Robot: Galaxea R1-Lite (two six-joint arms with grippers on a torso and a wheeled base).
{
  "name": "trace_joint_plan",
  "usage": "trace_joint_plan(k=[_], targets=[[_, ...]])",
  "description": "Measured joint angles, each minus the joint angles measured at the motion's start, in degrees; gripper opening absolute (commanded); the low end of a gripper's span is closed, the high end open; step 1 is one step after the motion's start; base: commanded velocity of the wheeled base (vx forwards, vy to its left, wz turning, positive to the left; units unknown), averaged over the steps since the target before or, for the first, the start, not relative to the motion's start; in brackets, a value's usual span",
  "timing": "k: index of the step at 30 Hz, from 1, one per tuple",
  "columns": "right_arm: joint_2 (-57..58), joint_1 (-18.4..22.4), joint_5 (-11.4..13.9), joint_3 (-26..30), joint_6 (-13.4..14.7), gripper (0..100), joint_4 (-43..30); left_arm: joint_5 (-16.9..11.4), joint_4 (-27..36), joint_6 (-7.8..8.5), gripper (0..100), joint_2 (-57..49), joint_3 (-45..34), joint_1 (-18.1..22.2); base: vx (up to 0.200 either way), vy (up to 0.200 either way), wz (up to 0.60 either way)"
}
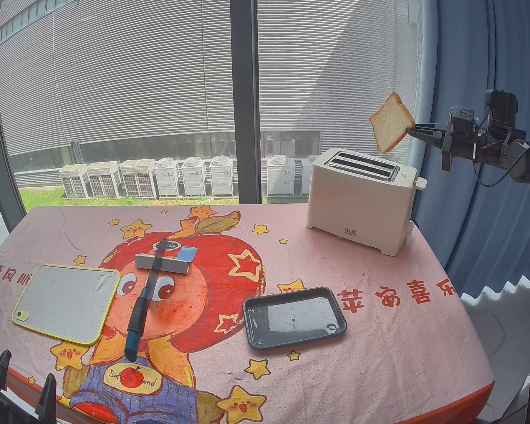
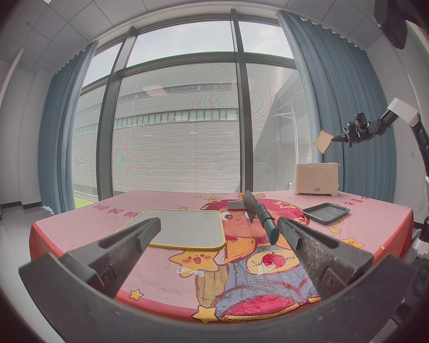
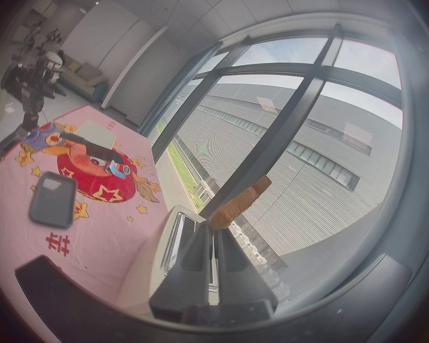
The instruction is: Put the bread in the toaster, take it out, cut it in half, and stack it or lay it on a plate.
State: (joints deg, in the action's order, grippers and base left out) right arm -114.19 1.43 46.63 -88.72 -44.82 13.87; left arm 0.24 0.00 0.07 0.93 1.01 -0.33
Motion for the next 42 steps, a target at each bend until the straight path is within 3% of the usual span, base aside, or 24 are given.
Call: trace_joint_plan(k=[5, 14, 25, 42], targets=[[-3.21, 0.2, 1.65, -3.25, -4.9, 0, -0.11, 0.0, 0.0, 0.0, 100, 0.0, 0.0, 0.0, 0.0, 0.0, 0.0], [-5.96, 0.78, 2.22, -3.75, -8.68, 0, -0.28, -0.02, 0.0, 0.02, 100, 0.0, 0.0, 0.0, 0.0, 0.0, 0.0], [-6.16, 1.05, 2.99, 0.3, -8.96, 0, -0.16, 0.0, 0.0, 0.02, 100, 0.0, 0.0, 0.0, 0.0, 0.0, 0.0], [-7.08, 0.88, 2.94, 0.55, -8.77, 0, -0.17, -0.02, 0.0, 0.02, 100, 0.0, 0.0, -0.05, 0.0, 0.0, 0.0]])
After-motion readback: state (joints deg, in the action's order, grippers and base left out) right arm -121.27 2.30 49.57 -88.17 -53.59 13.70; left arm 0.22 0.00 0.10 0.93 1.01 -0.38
